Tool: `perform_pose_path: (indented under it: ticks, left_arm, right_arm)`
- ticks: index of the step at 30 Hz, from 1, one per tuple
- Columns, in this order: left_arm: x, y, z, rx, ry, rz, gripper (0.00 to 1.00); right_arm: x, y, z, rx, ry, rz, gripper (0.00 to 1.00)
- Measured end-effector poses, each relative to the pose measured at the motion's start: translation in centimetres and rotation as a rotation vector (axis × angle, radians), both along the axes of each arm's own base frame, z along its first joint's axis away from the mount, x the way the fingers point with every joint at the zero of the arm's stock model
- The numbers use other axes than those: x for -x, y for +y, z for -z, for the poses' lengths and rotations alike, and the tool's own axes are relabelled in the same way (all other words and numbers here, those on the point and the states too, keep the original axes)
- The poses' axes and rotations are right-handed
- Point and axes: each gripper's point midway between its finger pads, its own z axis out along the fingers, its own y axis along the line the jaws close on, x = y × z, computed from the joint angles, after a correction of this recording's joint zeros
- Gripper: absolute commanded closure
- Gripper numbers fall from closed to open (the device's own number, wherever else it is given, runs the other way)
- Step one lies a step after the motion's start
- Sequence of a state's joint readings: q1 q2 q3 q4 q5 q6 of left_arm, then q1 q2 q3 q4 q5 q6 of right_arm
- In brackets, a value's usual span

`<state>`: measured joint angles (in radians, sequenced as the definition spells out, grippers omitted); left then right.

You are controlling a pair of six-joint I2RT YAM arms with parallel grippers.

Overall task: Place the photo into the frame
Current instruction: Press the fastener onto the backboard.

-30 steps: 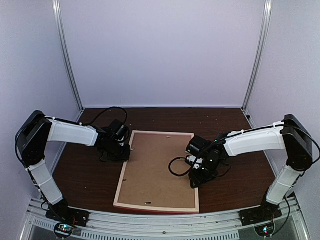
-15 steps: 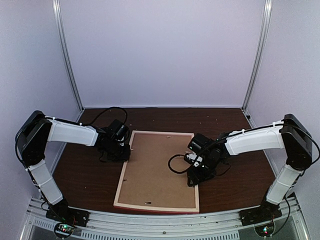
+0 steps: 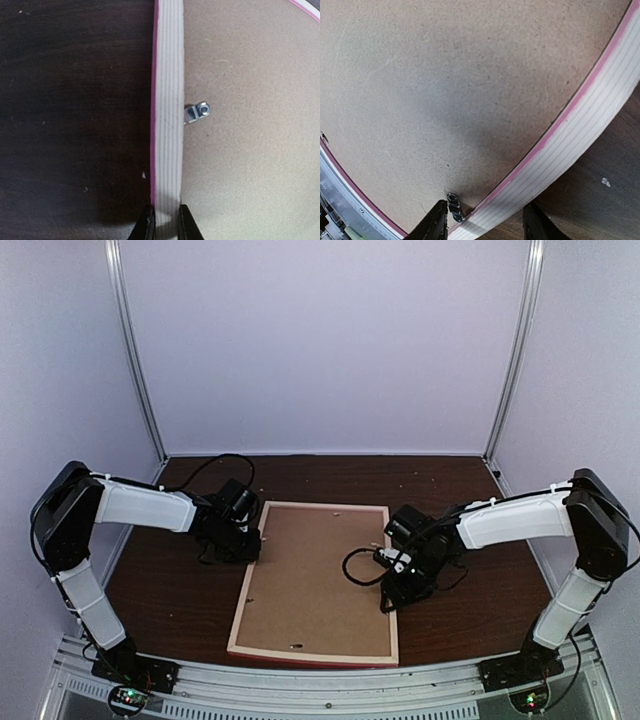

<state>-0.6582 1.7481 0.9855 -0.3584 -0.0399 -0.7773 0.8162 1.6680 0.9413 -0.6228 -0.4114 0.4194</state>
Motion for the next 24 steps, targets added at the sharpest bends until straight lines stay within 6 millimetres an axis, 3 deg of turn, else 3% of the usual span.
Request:
perform_pose_path:
  ticks: [24]
  left_arm:
    - [0.03, -0.04, 0.0, 0.002, 0.001, 0.001, 1.0]
  right_arm:
    - [-0.14, -0.42, 0.29, 0.013, -0.01, -0.036, 0.55]
